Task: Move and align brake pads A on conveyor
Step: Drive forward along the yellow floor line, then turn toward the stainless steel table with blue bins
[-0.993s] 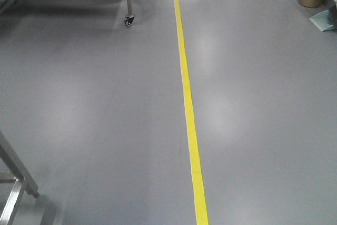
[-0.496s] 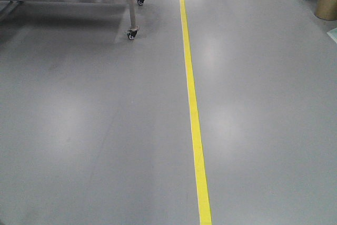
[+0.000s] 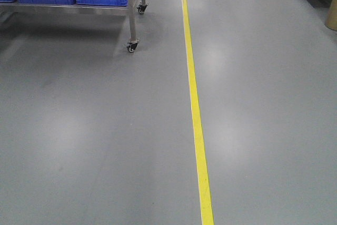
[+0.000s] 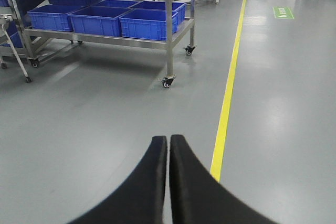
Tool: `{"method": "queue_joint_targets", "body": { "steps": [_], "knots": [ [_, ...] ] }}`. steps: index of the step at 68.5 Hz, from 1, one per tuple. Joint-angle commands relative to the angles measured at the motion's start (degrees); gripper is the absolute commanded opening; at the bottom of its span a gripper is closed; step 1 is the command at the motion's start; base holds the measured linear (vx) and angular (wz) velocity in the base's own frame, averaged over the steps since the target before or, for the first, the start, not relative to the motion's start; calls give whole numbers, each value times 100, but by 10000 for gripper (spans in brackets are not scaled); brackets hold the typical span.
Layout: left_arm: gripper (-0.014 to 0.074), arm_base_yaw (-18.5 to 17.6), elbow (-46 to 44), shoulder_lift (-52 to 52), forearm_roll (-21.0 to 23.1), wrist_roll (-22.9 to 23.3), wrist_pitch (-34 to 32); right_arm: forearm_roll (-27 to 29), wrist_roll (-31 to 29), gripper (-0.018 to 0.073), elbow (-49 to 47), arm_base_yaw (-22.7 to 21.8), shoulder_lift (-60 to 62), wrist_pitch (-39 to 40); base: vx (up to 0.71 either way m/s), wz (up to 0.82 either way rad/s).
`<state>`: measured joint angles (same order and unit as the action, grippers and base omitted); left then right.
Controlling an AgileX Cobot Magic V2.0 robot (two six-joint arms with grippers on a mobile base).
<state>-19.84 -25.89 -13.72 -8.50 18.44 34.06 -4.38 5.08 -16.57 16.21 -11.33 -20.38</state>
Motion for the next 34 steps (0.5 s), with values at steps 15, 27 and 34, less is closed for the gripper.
{"method": "queue_joint_targets", "body": {
  "steps": [15, 27, 34],
  "knots": [
    [-6, -23, -145, -68, -28, 8, -371, -52, -50, -3, -154, -16, -45, 422, 23, 7],
    [-6, -23, -145, -68, -28, 8, -371, -52, -50, -3, -154, -16, -45, 422, 11, 9],
    [-6, -23, -145, -68, -28, 8, -371, -52, -50, -3, -154, -16, -45, 422, 6, 5]
  ]
}}
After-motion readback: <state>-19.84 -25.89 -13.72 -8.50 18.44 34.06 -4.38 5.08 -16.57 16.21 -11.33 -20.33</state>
